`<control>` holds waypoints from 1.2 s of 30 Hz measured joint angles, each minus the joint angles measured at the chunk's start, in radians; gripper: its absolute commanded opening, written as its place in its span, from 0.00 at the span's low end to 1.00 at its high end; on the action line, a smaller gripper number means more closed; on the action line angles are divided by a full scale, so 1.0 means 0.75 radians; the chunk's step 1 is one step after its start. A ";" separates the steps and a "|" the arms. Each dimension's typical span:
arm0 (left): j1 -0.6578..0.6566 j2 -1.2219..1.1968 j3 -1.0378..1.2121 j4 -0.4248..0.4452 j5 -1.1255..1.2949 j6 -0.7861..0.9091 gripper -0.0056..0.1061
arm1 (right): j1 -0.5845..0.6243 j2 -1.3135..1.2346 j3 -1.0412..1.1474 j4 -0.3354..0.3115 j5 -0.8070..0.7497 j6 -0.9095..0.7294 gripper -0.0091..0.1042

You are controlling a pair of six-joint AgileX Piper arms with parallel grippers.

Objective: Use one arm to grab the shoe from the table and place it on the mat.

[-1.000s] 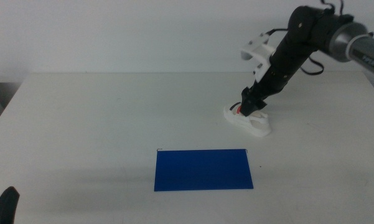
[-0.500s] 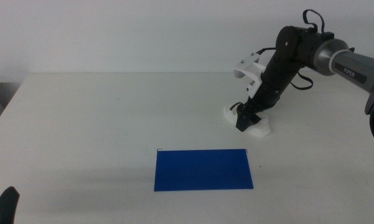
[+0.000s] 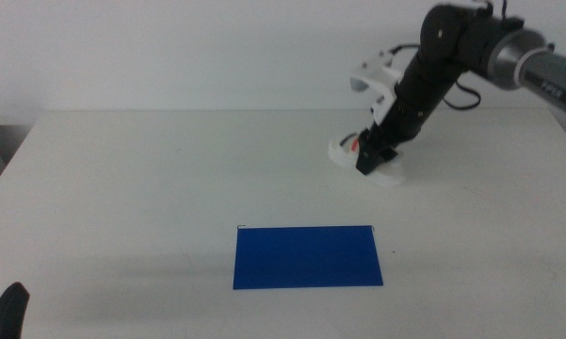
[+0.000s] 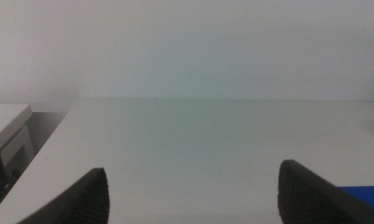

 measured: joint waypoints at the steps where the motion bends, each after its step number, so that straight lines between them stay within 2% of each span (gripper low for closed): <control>1: 0.000 0.000 0.000 0.000 0.000 0.000 0.88 | 0.012 -0.030 0.000 0.000 0.010 0.019 0.05; 16: 0.000 0.000 0.000 0.000 0.000 0.000 0.88 | 0.222 -0.282 -0.001 -0.016 0.109 0.191 0.05; 29: 0.000 0.000 0.000 0.000 0.000 0.000 0.88 | 0.501 -0.280 -0.001 -0.134 0.113 0.197 0.05; 36: 0.000 0.000 0.000 0.000 0.000 0.000 0.88 | 0.541 -0.280 -0.001 -0.155 0.117 0.197 0.05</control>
